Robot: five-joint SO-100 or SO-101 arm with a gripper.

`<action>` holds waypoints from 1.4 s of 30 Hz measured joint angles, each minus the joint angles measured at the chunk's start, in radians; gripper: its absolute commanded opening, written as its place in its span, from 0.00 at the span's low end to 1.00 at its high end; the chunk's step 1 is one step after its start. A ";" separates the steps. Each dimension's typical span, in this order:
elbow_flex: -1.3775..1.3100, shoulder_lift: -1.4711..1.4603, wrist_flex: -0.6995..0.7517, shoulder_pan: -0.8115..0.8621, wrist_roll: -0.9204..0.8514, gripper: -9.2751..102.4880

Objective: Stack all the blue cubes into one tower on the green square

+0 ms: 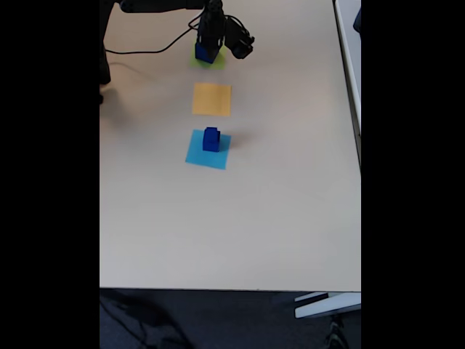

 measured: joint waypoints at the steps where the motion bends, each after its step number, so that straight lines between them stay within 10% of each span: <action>1: 0.011 0.000 -0.006 0.000 0.000 0.08; 42: 0.104 0.054 -0.066 0.014 0.029 0.08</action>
